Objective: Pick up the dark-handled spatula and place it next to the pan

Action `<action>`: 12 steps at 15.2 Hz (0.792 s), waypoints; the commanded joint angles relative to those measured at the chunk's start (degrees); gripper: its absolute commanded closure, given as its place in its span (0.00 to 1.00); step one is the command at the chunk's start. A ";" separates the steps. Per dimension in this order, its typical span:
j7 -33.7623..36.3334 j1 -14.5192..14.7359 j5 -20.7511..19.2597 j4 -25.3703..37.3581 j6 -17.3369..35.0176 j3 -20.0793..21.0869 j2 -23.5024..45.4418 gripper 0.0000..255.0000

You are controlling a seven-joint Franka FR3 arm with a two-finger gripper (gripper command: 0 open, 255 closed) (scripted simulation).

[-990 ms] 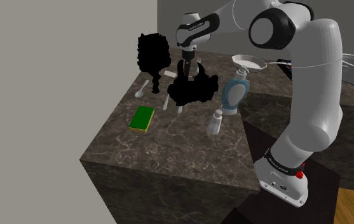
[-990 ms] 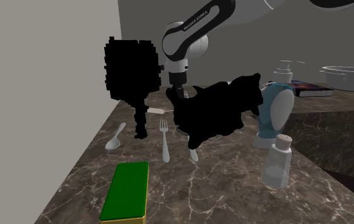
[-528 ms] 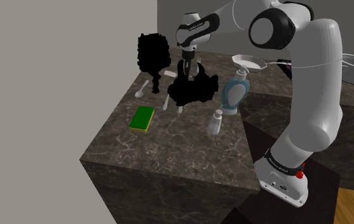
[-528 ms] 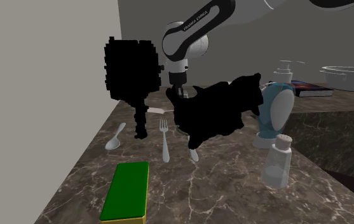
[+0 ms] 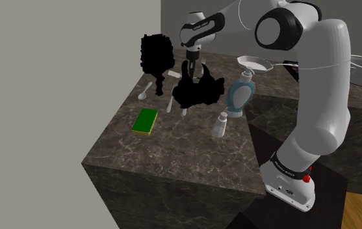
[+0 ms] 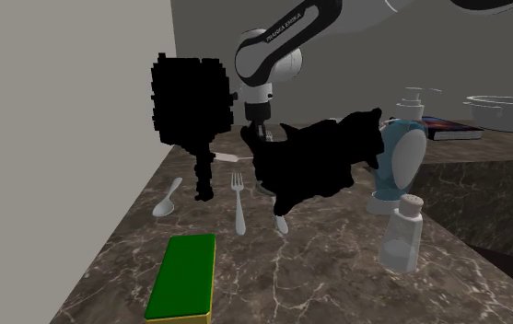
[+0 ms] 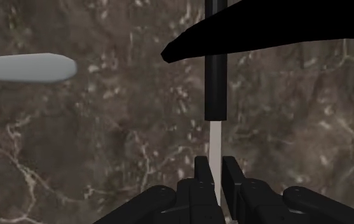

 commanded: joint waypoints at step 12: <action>0.05 0.03 -0.59 5.56 -8.48 -0.36 -3.00 1.00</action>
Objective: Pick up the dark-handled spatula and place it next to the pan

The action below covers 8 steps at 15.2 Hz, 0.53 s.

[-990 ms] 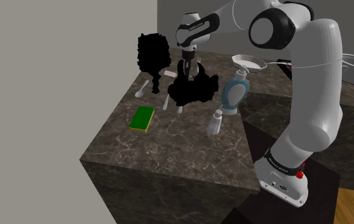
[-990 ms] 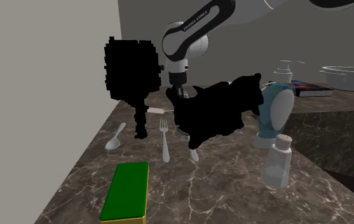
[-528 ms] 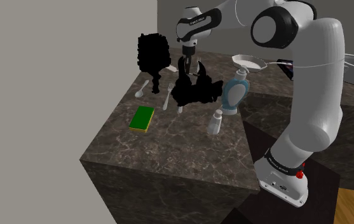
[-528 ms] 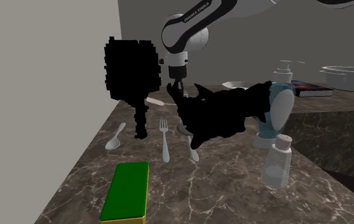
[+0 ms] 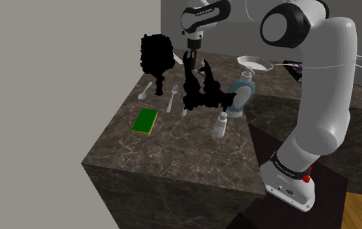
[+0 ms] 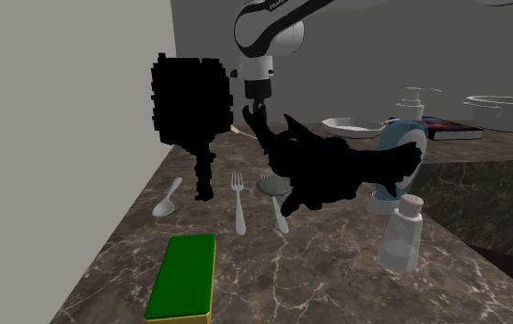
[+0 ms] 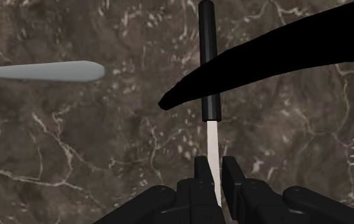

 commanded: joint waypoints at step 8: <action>-0.06 -0.18 -0.20 5.80 -6.64 -0.17 -0.89 1.00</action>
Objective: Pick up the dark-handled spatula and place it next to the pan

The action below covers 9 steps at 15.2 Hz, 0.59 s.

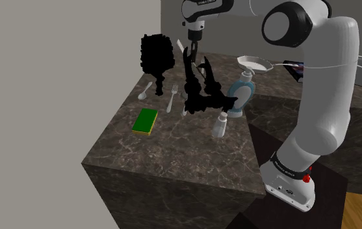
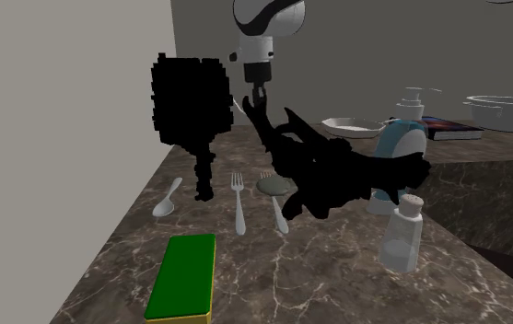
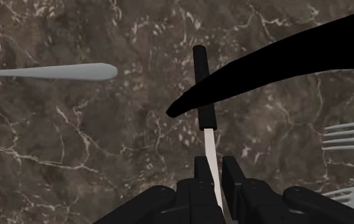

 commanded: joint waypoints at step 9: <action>-3.70 -1.68 -1.52 -10.74 1.50 -1.76 -9.50 1.00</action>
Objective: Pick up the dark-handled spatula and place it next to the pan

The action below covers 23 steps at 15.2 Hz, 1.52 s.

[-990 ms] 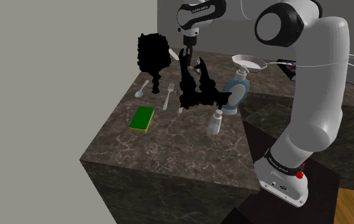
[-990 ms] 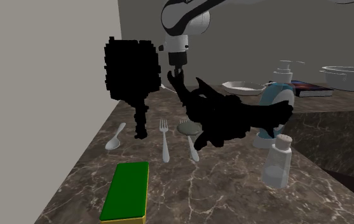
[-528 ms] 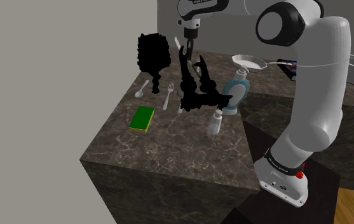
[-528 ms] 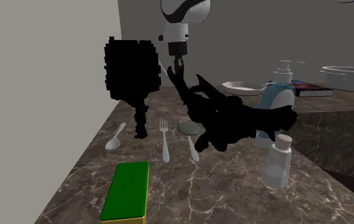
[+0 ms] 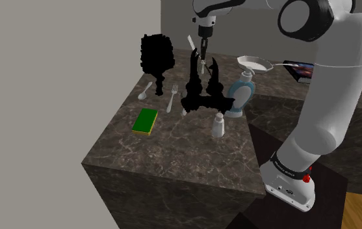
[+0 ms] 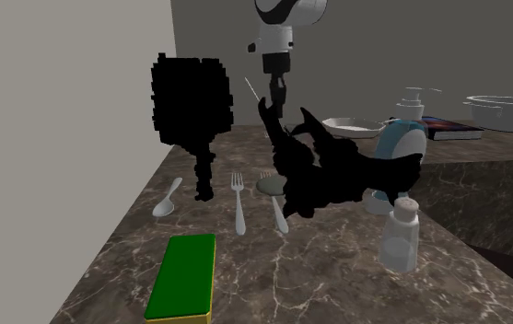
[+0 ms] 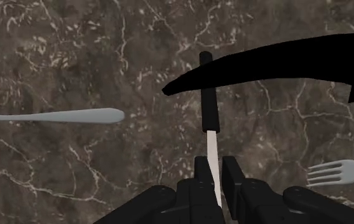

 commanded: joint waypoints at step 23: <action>-21.41 -12.20 -9.70 -34.46 8.88 -12.50 -28.21 1.00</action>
